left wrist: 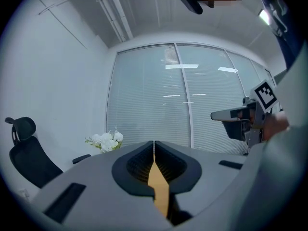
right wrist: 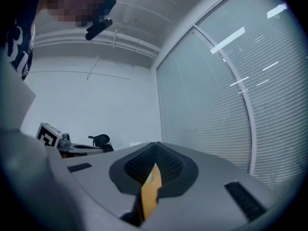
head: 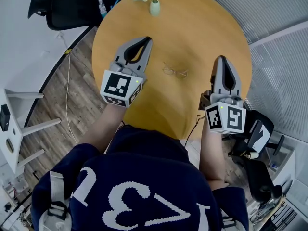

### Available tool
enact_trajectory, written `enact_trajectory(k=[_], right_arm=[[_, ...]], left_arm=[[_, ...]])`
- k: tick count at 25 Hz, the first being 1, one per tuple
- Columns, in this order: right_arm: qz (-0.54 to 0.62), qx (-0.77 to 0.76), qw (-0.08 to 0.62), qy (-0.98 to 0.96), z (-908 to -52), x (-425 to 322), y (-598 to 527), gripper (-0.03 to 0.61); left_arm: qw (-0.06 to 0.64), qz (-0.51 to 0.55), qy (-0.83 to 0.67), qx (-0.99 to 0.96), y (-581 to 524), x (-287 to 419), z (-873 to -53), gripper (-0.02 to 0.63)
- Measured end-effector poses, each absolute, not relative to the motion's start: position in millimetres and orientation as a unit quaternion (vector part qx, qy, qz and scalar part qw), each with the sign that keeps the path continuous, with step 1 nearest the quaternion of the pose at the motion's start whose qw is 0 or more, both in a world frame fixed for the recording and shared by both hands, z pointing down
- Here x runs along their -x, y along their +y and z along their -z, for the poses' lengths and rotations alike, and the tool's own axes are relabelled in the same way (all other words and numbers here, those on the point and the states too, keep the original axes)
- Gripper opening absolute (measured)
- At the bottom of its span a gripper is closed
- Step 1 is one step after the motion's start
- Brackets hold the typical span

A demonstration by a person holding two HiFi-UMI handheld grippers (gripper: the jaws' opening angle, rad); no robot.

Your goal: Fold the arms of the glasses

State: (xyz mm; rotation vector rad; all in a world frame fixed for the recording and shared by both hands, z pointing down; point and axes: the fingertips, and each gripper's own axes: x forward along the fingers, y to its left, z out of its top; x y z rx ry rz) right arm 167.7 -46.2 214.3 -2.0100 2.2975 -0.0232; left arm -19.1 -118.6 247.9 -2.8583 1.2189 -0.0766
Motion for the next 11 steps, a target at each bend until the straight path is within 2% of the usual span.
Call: enact_trajectory(k=[11], right_arm=[[-0.002, 0.657, 0.037, 0.753, -212.3, -166.4, -46.0, 0.026]], left_arm=[[0.018, 0.023, 0.391, 0.920, -117.9, 15.5, -248.4, 0.021]])
